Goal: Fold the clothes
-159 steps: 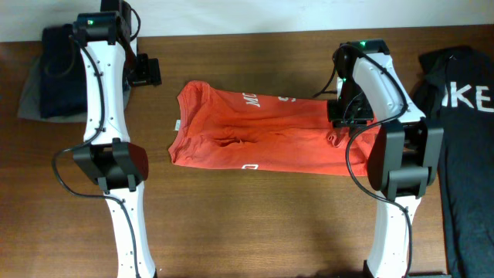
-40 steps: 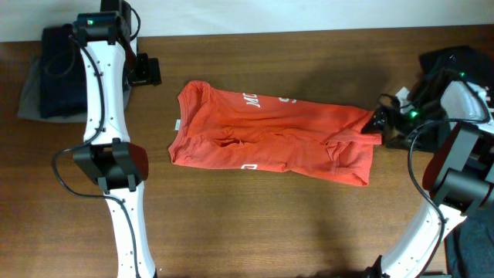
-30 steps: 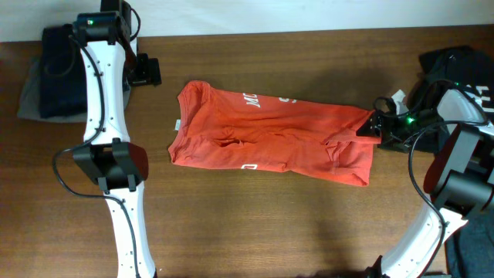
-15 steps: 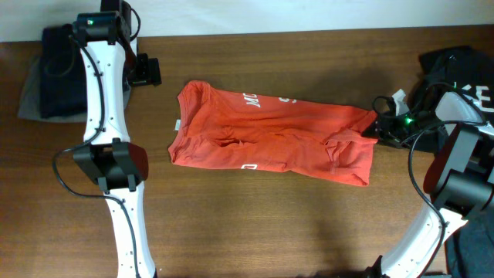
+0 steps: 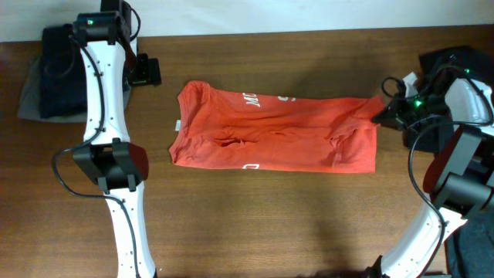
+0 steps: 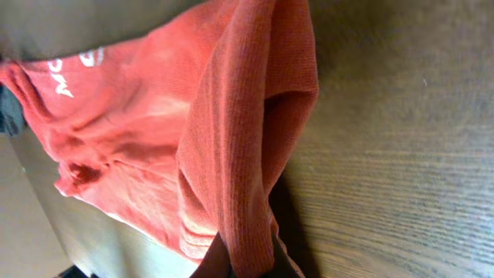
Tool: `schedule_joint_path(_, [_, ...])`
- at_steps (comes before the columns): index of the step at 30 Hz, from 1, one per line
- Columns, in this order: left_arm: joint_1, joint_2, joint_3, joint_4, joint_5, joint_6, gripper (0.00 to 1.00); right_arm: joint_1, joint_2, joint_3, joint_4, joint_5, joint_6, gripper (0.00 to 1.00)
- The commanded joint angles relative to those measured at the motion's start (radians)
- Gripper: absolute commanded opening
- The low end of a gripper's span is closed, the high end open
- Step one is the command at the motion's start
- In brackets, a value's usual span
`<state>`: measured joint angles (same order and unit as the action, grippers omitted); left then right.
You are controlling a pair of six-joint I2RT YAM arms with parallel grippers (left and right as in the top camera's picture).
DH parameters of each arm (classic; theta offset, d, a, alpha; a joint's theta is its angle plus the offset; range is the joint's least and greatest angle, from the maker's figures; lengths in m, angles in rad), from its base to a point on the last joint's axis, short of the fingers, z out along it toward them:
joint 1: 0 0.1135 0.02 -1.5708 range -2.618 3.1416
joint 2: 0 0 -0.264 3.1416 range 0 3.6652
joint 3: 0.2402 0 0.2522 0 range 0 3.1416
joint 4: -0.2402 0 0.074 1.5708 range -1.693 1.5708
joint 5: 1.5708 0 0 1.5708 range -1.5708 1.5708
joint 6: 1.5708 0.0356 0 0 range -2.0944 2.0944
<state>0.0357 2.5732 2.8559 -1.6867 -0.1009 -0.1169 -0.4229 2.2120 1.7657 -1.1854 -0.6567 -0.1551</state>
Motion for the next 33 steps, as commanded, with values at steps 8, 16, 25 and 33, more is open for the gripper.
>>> schedule_joint_path(8, [0.0, -0.017, 0.01, -0.001, 0.008, 0.006, 0.99, 0.064, 0.005, 0.043, 0.019, 0.085, 0.088, 0.05])
schedule_joint_path(16, [0.0, -0.017, 0.01, -0.001, 0.008, 0.006, 0.99, 0.063, 0.005, 0.045, 0.018, 0.117, 0.097, 0.08])
schedule_joint_path(25, [0.0, -0.017, 0.01, -0.001, 0.008, 0.006, 0.99, 0.063, 0.005, 0.082, -0.035, 0.228, 0.105, 0.16])
schedule_joint_path(33, [0.0, -0.017, 0.01, -0.001, 0.008, 0.006, 0.99, 0.063, 0.005, 0.115, -0.057, 0.227, 0.113, 0.15])
